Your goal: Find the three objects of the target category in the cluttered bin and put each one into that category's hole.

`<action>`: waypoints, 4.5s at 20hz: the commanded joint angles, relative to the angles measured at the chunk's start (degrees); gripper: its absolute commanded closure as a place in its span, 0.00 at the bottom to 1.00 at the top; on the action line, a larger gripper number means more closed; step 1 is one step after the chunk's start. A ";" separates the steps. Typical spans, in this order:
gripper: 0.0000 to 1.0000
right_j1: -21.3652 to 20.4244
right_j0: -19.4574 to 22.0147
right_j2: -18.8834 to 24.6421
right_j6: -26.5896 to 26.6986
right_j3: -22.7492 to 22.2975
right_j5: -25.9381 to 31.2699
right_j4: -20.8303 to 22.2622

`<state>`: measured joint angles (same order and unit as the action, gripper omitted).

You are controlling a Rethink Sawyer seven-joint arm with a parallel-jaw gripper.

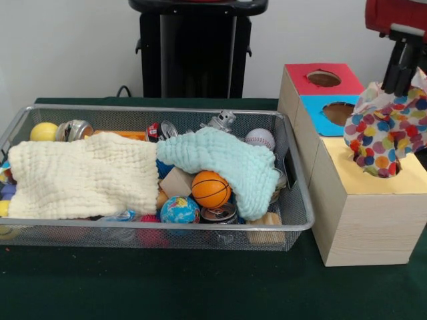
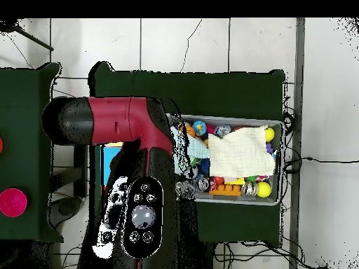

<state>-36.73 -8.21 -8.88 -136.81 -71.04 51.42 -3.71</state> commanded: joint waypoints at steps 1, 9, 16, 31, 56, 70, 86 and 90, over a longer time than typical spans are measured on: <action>1.00 -0.49 1.79 4.14 -0.88 -7.82 -1.78 0.33; 1.00 1.09 5.28 7.27 3.18 -9.81 -9.39 1.97; 1.00 3.38 4.75 6.38 1.45 -8.07 -11.92 3.91; 1.00 7.87 0.93 4.62 -4.88 -8.17 -15.14 4.32; 1.00 12.26 7.37 11.15 3.64 -14.50 -33.23 8.51; 1.00 12.48 8.85 14.33 -2.32 -18.54 -27.78 7.38; 1.00 4.16 5.00 9.17 -3.21 -20.92 -21.27 6.13; 1.00 3.19 6.27 9.20 -1.96 -19.09 -20.97 5.87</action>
<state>-32.63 -3.91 1.26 -136.81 -85.98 24.48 0.69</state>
